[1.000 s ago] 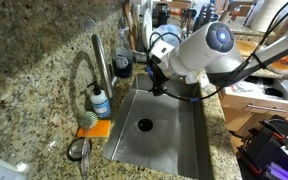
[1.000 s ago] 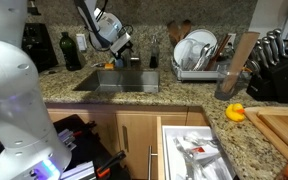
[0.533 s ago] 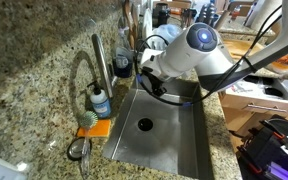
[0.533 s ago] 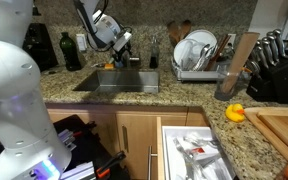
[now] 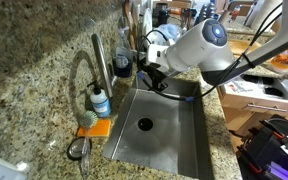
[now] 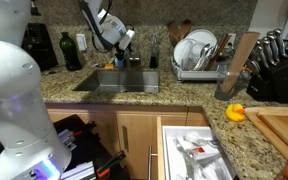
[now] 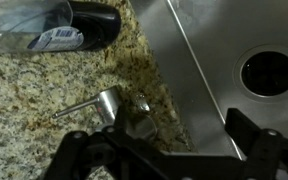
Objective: Open and close the tap
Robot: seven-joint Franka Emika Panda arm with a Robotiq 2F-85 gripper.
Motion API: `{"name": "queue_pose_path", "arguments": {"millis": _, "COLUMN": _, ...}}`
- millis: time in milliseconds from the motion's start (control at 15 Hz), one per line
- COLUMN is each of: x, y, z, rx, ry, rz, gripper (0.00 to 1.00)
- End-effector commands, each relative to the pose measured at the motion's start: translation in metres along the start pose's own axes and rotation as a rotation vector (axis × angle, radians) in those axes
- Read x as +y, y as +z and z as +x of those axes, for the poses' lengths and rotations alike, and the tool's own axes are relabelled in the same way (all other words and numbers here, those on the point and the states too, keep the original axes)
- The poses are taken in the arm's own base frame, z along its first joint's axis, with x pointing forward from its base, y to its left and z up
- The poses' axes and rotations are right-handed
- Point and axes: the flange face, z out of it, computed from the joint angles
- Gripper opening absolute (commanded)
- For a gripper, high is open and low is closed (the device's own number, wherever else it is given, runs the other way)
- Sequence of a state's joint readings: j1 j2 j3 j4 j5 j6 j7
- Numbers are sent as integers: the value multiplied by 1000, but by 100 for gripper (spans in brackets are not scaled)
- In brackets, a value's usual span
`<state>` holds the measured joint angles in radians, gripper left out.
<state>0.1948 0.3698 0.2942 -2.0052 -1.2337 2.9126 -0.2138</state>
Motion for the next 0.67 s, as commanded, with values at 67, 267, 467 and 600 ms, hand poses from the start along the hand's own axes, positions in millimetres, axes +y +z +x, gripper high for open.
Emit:
{"name": "queue_pose_path", "arguments": {"millis": 67, "x": -9, "y": 10, "z": -52, "rx": 191, "ry": -160, "rz": -35, "gripper": 100}}
{"name": "queue_pose_path", "arguments": {"millis": 267, "x": -8, "y": 18, "z": -64, "rx": 217, "ry": -142, "rz": -39, "gripper": 100}}
{"name": "queue_pose_path", "arguments": {"millis": 467, "x": -11, "y": 20, "z": -66, "rx": 214, "ry": -138, "rz": -33, "gripper": 100}}
{"name": "queue_pose_path", "arguments": {"millis": 600, "x": 10, "y": 30, "z": -66, "rx": 137, "ry": -211, "rz": -67, "gripper": 100}}
